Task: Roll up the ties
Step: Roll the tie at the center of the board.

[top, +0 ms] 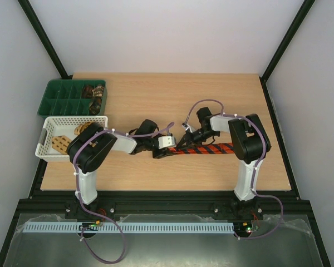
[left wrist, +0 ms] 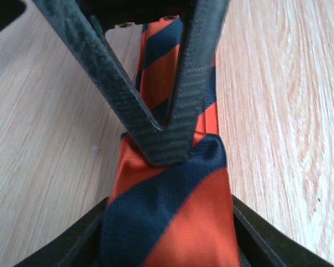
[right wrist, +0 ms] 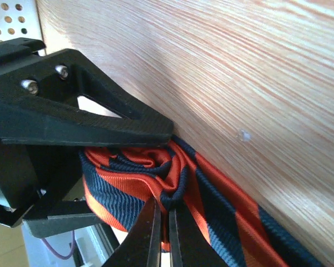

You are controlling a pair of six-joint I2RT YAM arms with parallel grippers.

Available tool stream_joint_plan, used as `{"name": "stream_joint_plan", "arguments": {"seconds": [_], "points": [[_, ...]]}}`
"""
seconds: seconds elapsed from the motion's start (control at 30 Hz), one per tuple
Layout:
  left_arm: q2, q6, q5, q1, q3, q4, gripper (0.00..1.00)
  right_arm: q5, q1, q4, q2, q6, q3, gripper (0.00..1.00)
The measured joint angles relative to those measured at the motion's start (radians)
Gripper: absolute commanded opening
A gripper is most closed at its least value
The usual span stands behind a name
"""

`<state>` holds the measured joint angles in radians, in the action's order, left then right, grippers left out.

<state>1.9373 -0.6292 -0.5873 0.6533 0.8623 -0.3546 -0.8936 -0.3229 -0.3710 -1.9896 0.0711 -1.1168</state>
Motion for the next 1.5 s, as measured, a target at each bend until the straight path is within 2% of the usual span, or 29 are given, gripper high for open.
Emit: {"name": "stream_joint_plan", "arguments": {"seconds": [0.2, 0.3, 0.33, 0.57, 0.7, 0.83, 0.9, 0.97, 1.1, 1.27, 1.4, 1.47, 1.5], "points": [[-0.019, 0.061, -0.034, -0.015, -0.011, 0.032, 0.82, 0.039, 0.000, 0.010, -0.013, -0.013, 0.004, 0.01], [-0.047, 0.098, -0.042, -0.015, -0.014, 0.033, 0.98, 0.042, 0.001, 0.020, -0.015, -0.020, 0.011, 0.01], [-0.064, 0.118, -0.044, -0.017, -0.017, 0.030, 0.99, 0.042, 0.001, 0.025, -0.015, -0.023, 0.013, 0.01], [-0.211, 0.229, -0.036, -0.049, -0.031, 0.024, 0.99, 0.041, 0.002, 0.039, -0.015, -0.053, 0.021, 0.01], [-0.322, 0.417, 0.039, -0.109, -0.024, -0.023, 0.99, 0.042, 0.002, 0.039, -0.015, -0.076, 0.021, 0.01], [-0.290, 0.514, -0.027, -0.208, 0.094, -0.010, 0.99, 0.041, 0.002, 0.039, -0.015, -0.100, 0.021, 0.01], [-0.269, 0.516, -0.050, -0.240, 0.101, -0.024, 0.99, 0.037, 0.002, 0.036, -0.019, -0.113, 0.018, 0.01], [-0.275, 0.494, -0.064, -0.238, 0.016, -0.074, 0.99, 0.025, 0.002, 0.029, -0.033, -0.129, 0.007, 0.01], [-0.267, 0.418, -0.094, -0.167, -0.156, -0.129, 0.99, -0.003, -0.005, 0.003, -0.063, -0.171, -0.022, 0.01], [-0.189, 0.344, -0.115, -0.093, -0.215, -0.216, 0.99, -0.024, -0.027, -0.031, -0.091, -0.220, -0.052, 0.01], [-0.109, 0.301, -0.109, -0.066, -0.214, -0.287, 0.91, -0.038, -0.035, -0.051, -0.109, -0.233, -0.071, 0.01], [-0.068, 0.285, -0.100, -0.055, -0.212, -0.307, 0.83, -0.049, -0.035, -0.063, -0.121, -0.233, -0.083, 0.01], [-0.047, 0.275, -0.094, -0.048, -0.211, -0.316, 0.75, -0.052, -0.035, -0.066, -0.124, -0.233, -0.086, 0.01]]}}
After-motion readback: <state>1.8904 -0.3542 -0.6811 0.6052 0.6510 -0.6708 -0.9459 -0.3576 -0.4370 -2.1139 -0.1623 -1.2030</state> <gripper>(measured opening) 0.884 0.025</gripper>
